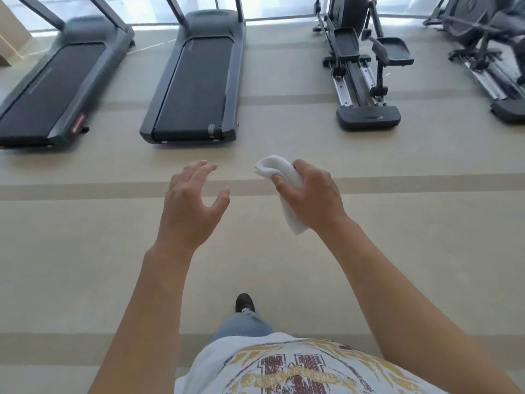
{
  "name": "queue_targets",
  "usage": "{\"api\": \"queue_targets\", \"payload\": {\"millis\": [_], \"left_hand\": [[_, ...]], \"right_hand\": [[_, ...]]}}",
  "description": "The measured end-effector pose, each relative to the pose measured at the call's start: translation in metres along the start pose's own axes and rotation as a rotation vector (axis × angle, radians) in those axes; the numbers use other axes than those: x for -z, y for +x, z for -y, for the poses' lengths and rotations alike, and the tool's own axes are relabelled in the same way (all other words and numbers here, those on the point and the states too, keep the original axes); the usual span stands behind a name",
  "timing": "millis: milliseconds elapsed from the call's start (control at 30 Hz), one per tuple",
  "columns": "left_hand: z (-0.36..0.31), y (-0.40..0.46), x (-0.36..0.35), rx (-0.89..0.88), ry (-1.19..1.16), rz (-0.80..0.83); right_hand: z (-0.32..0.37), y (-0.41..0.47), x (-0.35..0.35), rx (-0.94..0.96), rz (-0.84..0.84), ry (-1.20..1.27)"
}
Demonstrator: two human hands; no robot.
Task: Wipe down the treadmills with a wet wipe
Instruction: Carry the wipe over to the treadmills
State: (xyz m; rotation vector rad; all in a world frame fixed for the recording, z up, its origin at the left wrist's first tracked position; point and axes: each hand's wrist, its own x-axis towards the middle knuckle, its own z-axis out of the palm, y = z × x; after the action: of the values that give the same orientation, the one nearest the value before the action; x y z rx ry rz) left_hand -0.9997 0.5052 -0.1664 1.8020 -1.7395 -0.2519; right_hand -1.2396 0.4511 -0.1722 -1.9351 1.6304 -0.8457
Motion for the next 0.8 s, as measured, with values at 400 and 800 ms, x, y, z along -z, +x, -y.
{"api": "queue_targets", "payload": {"millis": [400, 800], "left_hand": [[0.095, 0.155, 0.034, -0.067, -0.009, -0.01], [0.132, 0.31, -0.018, -0.044, 0.052, -0.015]], "right_hand": [[0.077, 0.147, -0.071, 0.013, -0.026, -0.044], [0.036, 0.318, -0.093, 0.046, -0.046, -0.054]]}}
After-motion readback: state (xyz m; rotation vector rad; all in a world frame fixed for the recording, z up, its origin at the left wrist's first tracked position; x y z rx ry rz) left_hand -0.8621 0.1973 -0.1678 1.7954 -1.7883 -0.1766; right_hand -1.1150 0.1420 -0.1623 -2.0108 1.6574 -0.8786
